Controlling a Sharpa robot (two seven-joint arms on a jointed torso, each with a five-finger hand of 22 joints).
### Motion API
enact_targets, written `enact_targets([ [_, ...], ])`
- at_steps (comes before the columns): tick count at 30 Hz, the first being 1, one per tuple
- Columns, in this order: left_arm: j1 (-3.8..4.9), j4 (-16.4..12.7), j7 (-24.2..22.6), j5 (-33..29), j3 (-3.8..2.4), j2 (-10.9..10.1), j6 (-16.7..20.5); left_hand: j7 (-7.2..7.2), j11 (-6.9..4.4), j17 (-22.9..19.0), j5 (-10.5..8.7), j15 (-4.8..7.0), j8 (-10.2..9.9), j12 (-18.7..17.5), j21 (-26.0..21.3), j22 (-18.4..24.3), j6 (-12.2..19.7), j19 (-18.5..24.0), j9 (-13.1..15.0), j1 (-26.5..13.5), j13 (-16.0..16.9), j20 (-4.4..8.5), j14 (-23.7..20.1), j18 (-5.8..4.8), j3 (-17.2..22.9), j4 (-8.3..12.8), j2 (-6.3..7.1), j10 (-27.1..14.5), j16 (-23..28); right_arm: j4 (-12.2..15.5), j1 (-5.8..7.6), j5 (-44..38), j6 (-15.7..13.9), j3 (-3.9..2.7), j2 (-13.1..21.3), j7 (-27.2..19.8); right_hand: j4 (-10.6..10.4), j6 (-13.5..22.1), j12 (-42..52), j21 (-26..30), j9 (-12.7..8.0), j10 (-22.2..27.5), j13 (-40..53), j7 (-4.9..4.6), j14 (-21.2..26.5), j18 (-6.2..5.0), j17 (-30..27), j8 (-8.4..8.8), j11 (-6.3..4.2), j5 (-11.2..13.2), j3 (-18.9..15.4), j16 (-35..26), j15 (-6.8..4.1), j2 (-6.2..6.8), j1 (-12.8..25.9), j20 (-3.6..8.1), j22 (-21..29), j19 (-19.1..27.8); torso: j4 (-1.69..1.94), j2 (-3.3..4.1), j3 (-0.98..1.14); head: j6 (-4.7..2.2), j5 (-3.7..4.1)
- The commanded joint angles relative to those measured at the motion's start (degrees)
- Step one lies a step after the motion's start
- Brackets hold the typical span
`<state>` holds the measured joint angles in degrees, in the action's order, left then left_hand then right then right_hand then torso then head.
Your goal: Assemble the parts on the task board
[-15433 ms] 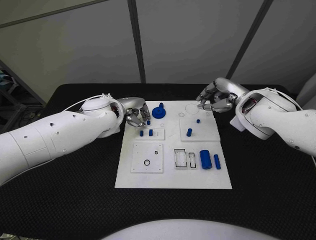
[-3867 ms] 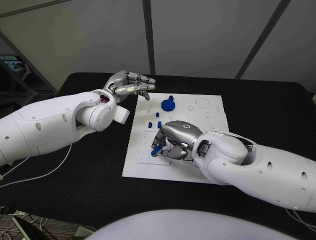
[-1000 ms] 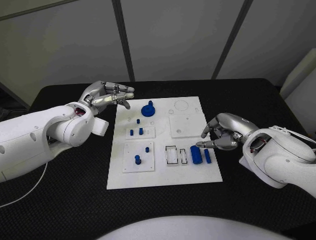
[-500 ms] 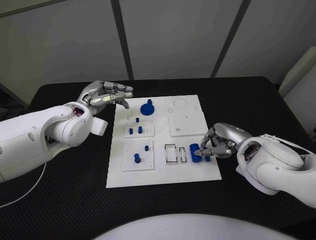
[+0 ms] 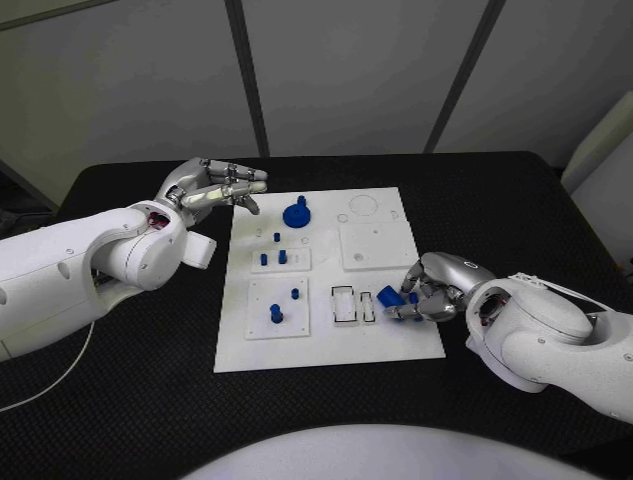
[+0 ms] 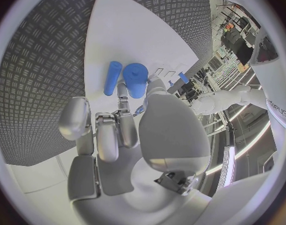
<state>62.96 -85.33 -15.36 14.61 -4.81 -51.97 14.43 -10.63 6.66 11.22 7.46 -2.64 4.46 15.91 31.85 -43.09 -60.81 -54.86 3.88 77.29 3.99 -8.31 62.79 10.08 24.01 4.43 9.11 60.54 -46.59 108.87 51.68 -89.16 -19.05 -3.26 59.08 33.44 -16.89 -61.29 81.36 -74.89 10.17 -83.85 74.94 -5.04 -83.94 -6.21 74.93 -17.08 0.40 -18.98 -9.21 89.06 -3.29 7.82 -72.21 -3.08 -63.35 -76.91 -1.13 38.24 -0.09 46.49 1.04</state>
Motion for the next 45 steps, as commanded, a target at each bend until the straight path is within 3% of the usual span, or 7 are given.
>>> enact_targets([
  [1, 0.06, -0.05, -0.84, -0.27, -0.03, -0.02, -0.28, 0.43, -0.01, -0.08, -0.25, 0.16, -0.06, 0.30, -0.37, 0.07, 0.04, 0.16, -0.07, -0.20, 0.05, -0.14, 0.15, 0.34, -0.17, 0.17, -0.41, 0.43, 0.26, -0.50, -0.28, -0.95, 1.66, 0.02, -0.46, 0.34, 0.13, -0.01, 0.26, -0.33, 0.12, -0.54, 4.88, 0.37, -5.69, 0.99, 13.31, -0.30, -0.07, -0.27, -0.22, 0.21, -0.06, -0.33, 0.25, 0.08, -0.11, -0.52, 0.03, 0.03, -0.02, 0.10, 0.02],
  [10, 0.05, -0.02, -0.65, -0.27, -0.03, -0.08, -0.49, 0.44, -0.01, -0.08, -0.24, 0.16, -0.06, 0.30, -0.38, 0.08, 0.03, 0.16, -0.07, -0.22, 0.03, -0.13, 0.14, 0.34, -0.17, 0.17, -0.40, 0.39, 0.27, -1.58, -1.28, -1.60, 2.12, 0.02, -1.98, 0.60, 0.26, -0.05, 0.33, -0.46, 0.52, -0.57, 5.16, 0.52, -5.73, 1.03, 13.53, -0.94, -0.22, -1.50, 0.00, 0.30, -0.19, -1.02, -1.25, 0.21, -0.37, -0.57, -0.02, 0.01, 0.03, 0.27, -0.08],
  [16, 0.04, -0.04, -0.50, -0.27, -0.03, -0.14, -0.61, 0.44, 0.00, -0.09, -0.24, 0.15, -0.05, 0.30, -0.39, 0.09, 0.01, 0.16, -0.07, -0.25, 0.02, -0.13, 0.14, 0.34, -0.18, 0.15, -0.41, 0.34, 0.28, -0.75, -1.45, -1.99, -2.83, 0.01, -1.90, 0.41, 0.32, -1.17, 1.08, -1.05, 1.26, -1.20, 6.24, 1.08, -5.86, 1.19, 14.15, -2.23, -0.71, -5.34, 0.38, 0.56, -0.57, -2.77, -2.66, 0.51, -1.35, -1.06, -0.15, -0.03, 0.04, 0.29, -0.19],
  [24, -0.02, -0.07, -0.42, -0.27, -0.03, -0.21, -0.66, 0.44, 0.00, -0.09, -0.24, 0.15, -0.04, 0.30, -0.40, 0.09, 0.00, 0.16, -0.07, -0.26, 0.01, -0.13, 0.13, 0.34, -0.18, 0.15, -0.41, 0.33, 0.28, 1.93, -1.47, -2.00, -8.76, -0.02, -0.97, -0.30, 0.31, -1.75, 1.53, -1.49, 1.66, -1.62, 6.87, 1.49, -5.97, 1.32, 14.65, -2.78, -1.07, -6.79, 0.31, 0.77, -0.86, -3.68, -2.89, 0.76, -2.08, -1.45, -0.04, -0.12, -0.05, 0.06, -0.05],
  [31, -0.03, -0.17, -0.34, -0.27, -0.03, -0.24, -0.67, 0.44, 0.00, -0.10, -0.24, 0.15, -0.03, 0.30, -0.41, 0.10, -0.02, 0.16, -0.06, -0.28, -0.01, -0.13, 0.12, 0.33, -0.18, 0.14, -0.42, 0.28, 0.30, 3.98, -1.44, -1.01, -11.40, -0.06, -0.93, -0.68, 0.16, -2.40, 1.71, -1.79, 2.14, -1.91, 7.24, 1.91, -6.05, 1.40, 15.06, -3.31, -1.45, -8.53, -0.26, 0.93, -1.19, -4.72, -1.65, 1.08, -2.56, -1.72, 0.09, -0.14, -0.16, -0.24, -0.09],
  [35, -0.03, -0.26, -0.37, -0.27, -0.04, -0.28, -0.56, 0.44, 0.00, -0.10, -0.24, 0.15, -0.03, 0.30, -0.41, 0.10, -0.02, 0.16, -0.06, -0.28, -0.01, -0.13, 0.12, 0.33, -0.18, 0.14, -0.42, 0.28, 0.30, 4.14, -1.42, -0.34, -11.28, -0.07, -1.81, -0.86, 0.13, -2.58, 1.75, -1.88, 2.29, -1.98, 7.34, 2.01, -6.06, 1.43, 15.07, -3.46, -1.53, -8.59, -0.57, 0.94, -1.27, -4.82, -1.09, 1.16, -2.72, -1.80, 0.07, -0.09, -0.10, -0.27, -0.24],
  [45, -0.03, -0.42, -0.31, -0.27, -0.04, -0.24, -0.64, 0.44, 0.00, -0.10, -0.24, 0.15, -0.03, 0.30, -0.41, 0.10, -0.02, 0.16, -0.06, -0.28, -0.01, -0.13, 0.12, 0.33, -0.18, 0.14, -0.42, 0.28, 0.30, 2.41, -1.40, 0.24, -6.32, -0.08, -5.17, -0.63, 0.08, -2.48, 1.43, -1.85, 2.85, -1.92, 7.22, 2.12, -6.06, 1.44, 15.07, -3.72, -1.63, -6.71, -1.88, 0.94, -1.38, -5.07, 1.66, 1.31, -2.75, -1.75, 0.08, -0.06, -0.14, -0.37, -0.82],
])
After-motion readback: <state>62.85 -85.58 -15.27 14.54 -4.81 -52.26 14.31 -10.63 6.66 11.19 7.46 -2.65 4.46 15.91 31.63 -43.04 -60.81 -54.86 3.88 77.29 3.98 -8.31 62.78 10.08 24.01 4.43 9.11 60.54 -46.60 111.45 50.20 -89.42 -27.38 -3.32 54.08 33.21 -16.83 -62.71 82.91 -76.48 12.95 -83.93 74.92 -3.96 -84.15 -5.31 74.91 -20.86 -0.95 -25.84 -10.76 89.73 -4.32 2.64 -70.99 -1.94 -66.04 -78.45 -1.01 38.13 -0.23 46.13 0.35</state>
